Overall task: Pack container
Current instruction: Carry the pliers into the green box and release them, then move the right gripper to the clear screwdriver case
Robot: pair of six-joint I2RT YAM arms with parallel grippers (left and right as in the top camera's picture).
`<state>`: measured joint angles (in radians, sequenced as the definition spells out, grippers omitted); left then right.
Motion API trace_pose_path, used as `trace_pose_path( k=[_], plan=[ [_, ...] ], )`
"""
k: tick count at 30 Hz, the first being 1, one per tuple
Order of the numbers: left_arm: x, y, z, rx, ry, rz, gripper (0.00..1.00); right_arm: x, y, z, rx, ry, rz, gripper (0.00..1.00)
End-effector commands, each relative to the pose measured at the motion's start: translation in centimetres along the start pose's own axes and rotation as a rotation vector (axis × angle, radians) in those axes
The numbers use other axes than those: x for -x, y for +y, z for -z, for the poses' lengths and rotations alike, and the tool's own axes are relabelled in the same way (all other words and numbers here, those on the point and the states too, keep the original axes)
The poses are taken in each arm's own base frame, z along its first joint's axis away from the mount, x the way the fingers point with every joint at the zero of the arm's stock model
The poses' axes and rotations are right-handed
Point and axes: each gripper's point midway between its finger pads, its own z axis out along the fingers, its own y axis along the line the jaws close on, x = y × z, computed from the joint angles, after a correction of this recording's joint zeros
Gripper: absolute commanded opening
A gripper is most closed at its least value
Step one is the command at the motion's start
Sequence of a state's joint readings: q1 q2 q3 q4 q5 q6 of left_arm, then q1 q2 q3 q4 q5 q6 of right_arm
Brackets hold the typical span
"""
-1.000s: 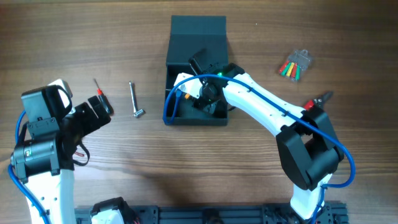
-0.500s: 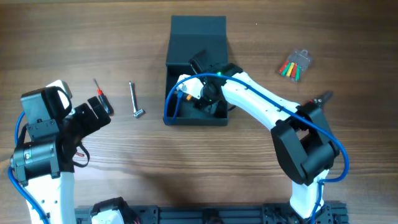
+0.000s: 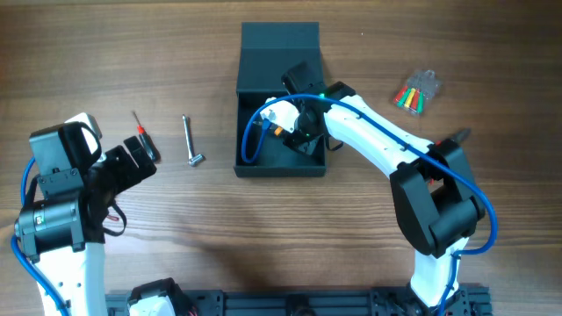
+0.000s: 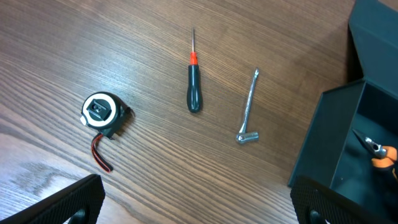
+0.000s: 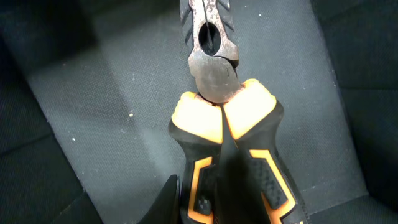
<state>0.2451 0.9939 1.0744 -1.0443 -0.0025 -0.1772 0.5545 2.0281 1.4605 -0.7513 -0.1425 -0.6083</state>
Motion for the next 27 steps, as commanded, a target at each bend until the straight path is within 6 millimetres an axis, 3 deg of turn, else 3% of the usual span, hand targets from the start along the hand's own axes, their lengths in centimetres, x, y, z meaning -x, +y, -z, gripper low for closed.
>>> trace_pose_path(
  k=[1,3,5,7,10,12,14,15,17,19,22,25,27],
  plan=[
    [0.7,-0.1,0.8,-0.012,-0.031,-0.010,1.00,0.5,0.5,-0.1,0.036,-0.018,0.008,0.64],
    [0.7,-0.1,0.8,-0.012,-0.031,-0.010,1.00,0.5,0.6,-0.1,0.039,-0.020,0.002,0.67],
    [0.7,-0.1,0.8,-0.012,-0.032,-0.010,1.00,0.5,0.5,-0.1,0.038,-0.020,-0.010,0.80],
    [0.7,-0.1,0.8,-0.012,-0.032,-0.010,1.00,0.6,0.5,0.0,0.036,-0.024,-0.027,0.83],
    [0.7,-0.1,0.8,-0.012,-0.032,-0.010,1.00,2.1,-0.1,2.1,0.008,-0.069,-0.097,0.86],
    [0.7,-0.1,0.8,-0.013,-0.032,-0.010,1.00,3.8,-0.8,4.9,-0.023,-0.126,-0.156,0.92],
    [0.7,-0.1,0.8,-0.013,-0.032,-0.010,1.00,5.8,-1.7,9.5,-0.071,-0.199,-0.222,0.99],
    [0.7,-0.1,0.8,-0.013,-0.032,-0.010,1.00,7.3,-2.9,14.2,-0.134,-0.274,-0.274,1.00],
    [0.7,-0.1,0.8,-0.013,-0.033,-0.010,1.00,8.0,-6.0,21.0,-0.284,-0.392,-0.465,0.99],
    [0.7,-0.2,0.9,-0.016,-0.033,-0.010,1.00,5.9,-9.5,26.9,-0.452,-0.488,-0.784,1.00],
    [0.7,-0.2,0.9,-0.017,-0.034,-0.010,1.00,-1.5,-13.0,33.0,-0.657,-0.586,-1.339,1.00],
    [0.7,-0.3,0.9,-0.025,-0.032,-0.010,1.00,-5.7,-15.3,34.4,-0.703,-0.594,-1.469,1.00],
    [0.6,-0.6,0.9,-0.039,-0.029,-0.010,1.00,-7.0,-16.4,34.0,-0.669,-0.571,-1.471,1.00]
  ],
)
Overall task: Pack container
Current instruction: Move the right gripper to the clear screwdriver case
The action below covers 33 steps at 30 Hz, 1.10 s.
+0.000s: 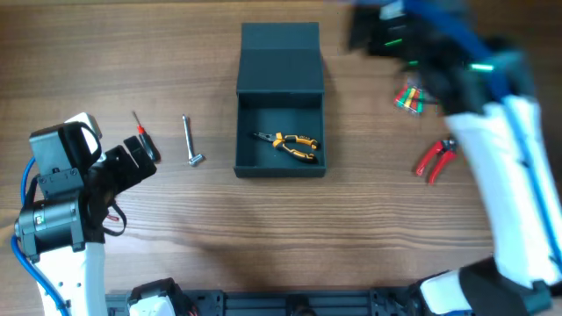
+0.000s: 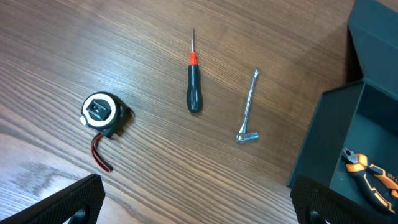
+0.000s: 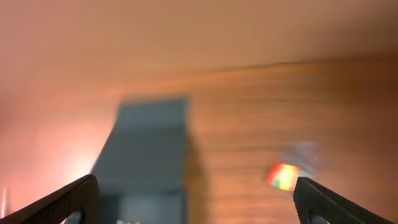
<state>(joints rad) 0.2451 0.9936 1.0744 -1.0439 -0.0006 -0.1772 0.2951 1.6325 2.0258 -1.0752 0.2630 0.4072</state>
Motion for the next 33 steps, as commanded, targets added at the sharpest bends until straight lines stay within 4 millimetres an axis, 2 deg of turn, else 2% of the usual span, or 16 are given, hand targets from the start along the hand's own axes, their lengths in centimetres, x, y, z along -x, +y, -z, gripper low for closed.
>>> trace_pose_path(
  k=[1,3,7,10,14,16,17,22,28,33],
  plan=[
    [0.6,-0.6,0.8,-0.039,-0.027,-0.010,1.00,-0.3,-4.3,-4.0,-0.093,0.059,-0.162,1.00],
    [0.6,-0.6,0.8,-0.039,-0.025,-0.010,1.00,-0.1,-3.7,-4.6,0.007,0.084,-0.031,1.00],
    [0.5,-0.6,0.8,-0.039,-0.024,-0.010,1.00,1.5,-4.2,-5.4,0.033,0.033,-0.036,1.00],
    [0.5,-0.6,0.8,-0.039,-0.024,-0.010,1.00,1.3,-7.1,-7.0,-0.087,0.035,-0.267,0.99],
    [0.5,-0.6,0.8,-0.039,-0.024,-0.010,1.00,-1.7,-10.0,-10.3,-0.187,0.149,-0.425,1.00],
    [0.5,-0.6,0.8,-0.039,-0.024,-0.010,1.00,-4.3,-11.4,-12.9,-0.222,0.254,-0.446,1.00],
    [0.5,-0.6,0.8,-0.039,-0.024,-0.010,1.00,-5.9,-11.9,-14.4,-0.232,0.317,-0.450,1.00],
    [0.5,-0.6,0.8,-0.039,-0.024,-0.010,1.00,-10.5,-13.3,-18.4,-0.266,0.477,-0.440,0.99],
    [0.5,-0.6,0.8,-0.039,-0.023,-0.010,1.00,-13.7,-14.4,-21.3,-0.285,0.574,-0.370,1.00],
    [0.3,-0.5,0.8,-0.037,-0.014,-0.010,1.00,-14.7,-15.8,-22.4,-0.298,0.600,-0.368,1.00]
  ],
)
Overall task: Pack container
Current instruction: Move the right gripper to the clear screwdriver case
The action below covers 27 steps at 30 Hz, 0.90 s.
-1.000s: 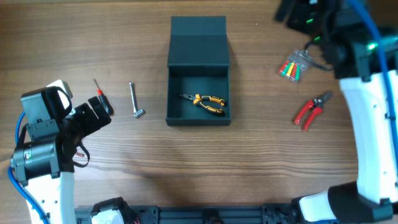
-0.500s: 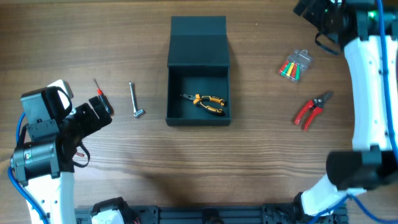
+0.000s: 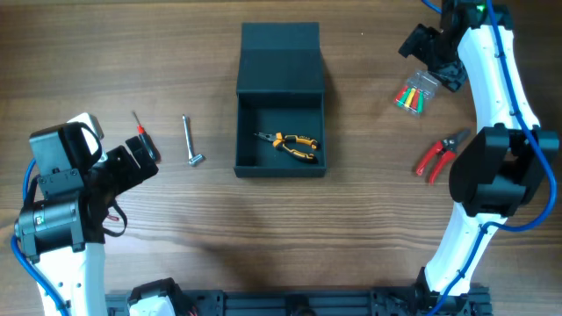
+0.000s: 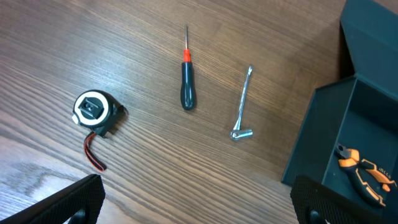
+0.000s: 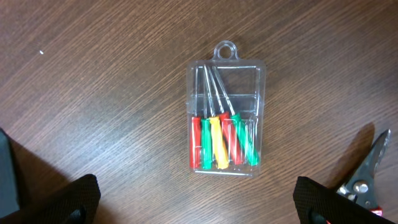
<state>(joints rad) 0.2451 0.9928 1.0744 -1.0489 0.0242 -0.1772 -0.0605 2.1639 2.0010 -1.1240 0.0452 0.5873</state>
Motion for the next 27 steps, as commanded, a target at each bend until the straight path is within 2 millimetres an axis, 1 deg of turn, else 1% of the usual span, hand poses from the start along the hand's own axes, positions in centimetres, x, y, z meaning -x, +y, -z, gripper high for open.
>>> trace_pose_path(
  k=[1,5,8,20,21,27],
  plan=[
    [0.5,-0.2,0.8,-0.014,-0.023,-0.011,1.00,0.3,-1.3,-1.8,-0.011,0.038,0.007,1.00],
    [0.5,-0.2,0.8,-0.014,-0.023,-0.010,1.00,0.5,-2.8,-2.9,-0.027,0.066,-0.023,1.00],
    [0.4,-0.4,0.8,-0.029,-0.018,-0.010,1.00,0.7,-3.6,-3.2,-0.037,0.074,-0.027,1.00],
    [0.3,-0.5,0.8,-0.035,-0.014,-0.011,1.00,0.9,-3.5,-3.4,-0.031,0.065,0.002,1.00],
    [0.3,-0.5,0.8,-0.035,-0.015,-0.011,1.00,0.8,-3.5,-3.6,-0.033,0.070,0.002,1.00],
    [0.3,-0.5,0.8,-0.035,-0.015,-0.011,1.00,-1.2,-3.5,-6.7,-0.042,0.170,0.018,1.00]
  ],
)
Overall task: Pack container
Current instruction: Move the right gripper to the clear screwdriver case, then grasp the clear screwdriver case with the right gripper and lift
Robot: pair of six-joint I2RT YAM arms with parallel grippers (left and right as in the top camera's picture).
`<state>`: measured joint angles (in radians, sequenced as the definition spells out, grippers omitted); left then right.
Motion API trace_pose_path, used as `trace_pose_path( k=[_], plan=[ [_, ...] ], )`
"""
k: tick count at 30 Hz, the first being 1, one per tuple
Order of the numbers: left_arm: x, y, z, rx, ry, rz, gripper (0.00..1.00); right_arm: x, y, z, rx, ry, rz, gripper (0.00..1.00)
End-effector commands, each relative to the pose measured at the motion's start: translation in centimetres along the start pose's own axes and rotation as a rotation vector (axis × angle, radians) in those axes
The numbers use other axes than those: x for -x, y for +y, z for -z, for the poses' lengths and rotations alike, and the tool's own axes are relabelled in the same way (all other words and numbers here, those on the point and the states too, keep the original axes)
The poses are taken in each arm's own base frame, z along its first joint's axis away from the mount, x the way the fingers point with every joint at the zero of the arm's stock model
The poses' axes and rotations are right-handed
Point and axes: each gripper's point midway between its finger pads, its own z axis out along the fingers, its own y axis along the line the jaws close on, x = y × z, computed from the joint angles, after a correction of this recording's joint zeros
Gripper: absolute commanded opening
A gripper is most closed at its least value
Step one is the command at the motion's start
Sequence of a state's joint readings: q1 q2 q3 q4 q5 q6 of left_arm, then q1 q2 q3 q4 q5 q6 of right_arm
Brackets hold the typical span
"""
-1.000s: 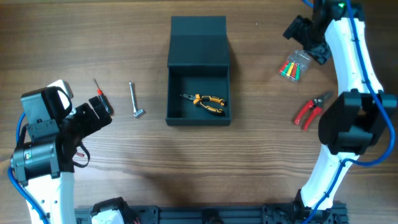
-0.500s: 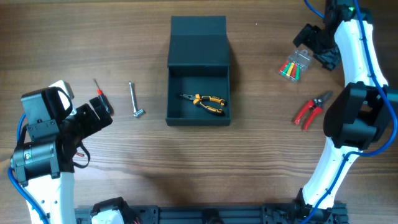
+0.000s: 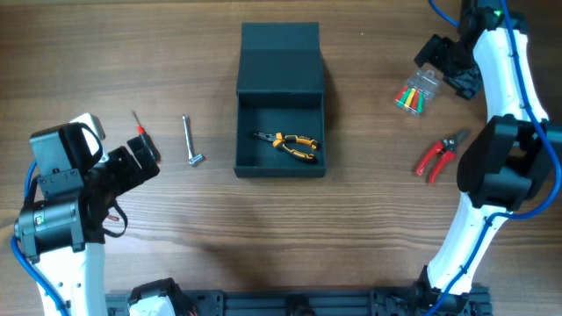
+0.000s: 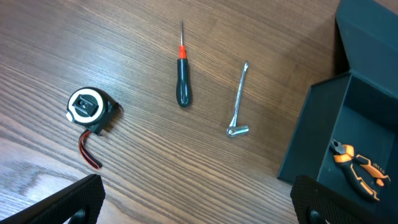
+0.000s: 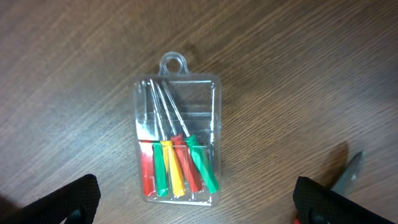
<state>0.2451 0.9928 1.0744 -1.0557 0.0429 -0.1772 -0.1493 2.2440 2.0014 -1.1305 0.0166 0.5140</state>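
The dark open box (image 3: 280, 132) stands mid-table with its lid folded back, and orange-handled pliers (image 3: 288, 144) lie inside it. A clear case of coloured screwdrivers (image 5: 178, 157) lies below my right gripper (image 5: 196, 205), which is open and hovers over it; the same case (image 3: 416, 91) shows far right. Red cutters (image 3: 437, 156) lie nearer the front right. Left of the box lie a small screwdriver (image 4: 182, 84), a metal hex key (image 4: 238, 107) and a tape measure (image 4: 87, 109). My left gripper (image 4: 196, 205) is open above the wood, empty.
The left arm's base (image 3: 61, 211) stands at the front left and the right arm (image 3: 500, 149) runs along the right edge. The box's wall (image 4: 311, 130) stands at the right of the left wrist view.
My right gripper has shifted a little to the right, so the screwdriver case now sits further left in its view. The left wrist view has slid slightly, showing more of the box.
First my right gripper was down in the box on the orange pliers. Then the pliers lay alone in the box and the arm was swinging away to the far right. After that it hung open over the screwdriver case, where it still hovers.
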Motion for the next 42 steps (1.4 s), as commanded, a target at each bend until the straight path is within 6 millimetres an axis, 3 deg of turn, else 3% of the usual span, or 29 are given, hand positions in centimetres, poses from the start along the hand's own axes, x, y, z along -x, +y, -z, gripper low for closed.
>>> trace_pose_path(
  k=[1,11,19,39,42],
  plan=[
    [0.5,-0.3,0.8,-0.018,-0.025,-0.011,1.00,-2.0,0.7,-3.7,-0.003,0.103,0.037,0.99],
    [0.6,-0.3,0.8,-0.018,-0.026,-0.012,1.00,-4.0,2.9,-6.6,-0.013,0.139,0.110,1.00],
    [0.5,-0.3,0.8,-0.018,-0.026,-0.012,1.00,-5.1,2.7,-8.8,-0.039,0.185,0.119,1.00],
    [0.5,-0.3,0.8,-0.018,-0.025,-0.012,1.00,-4.1,2.6,-9.1,-0.031,0.155,0.032,0.99],
    [0.5,-0.3,0.8,-0.018,-0.025,-0.012,1.00,-4.1,2.6,-9.1,-0.031,0.156,0.030,0.93]
  ],
)
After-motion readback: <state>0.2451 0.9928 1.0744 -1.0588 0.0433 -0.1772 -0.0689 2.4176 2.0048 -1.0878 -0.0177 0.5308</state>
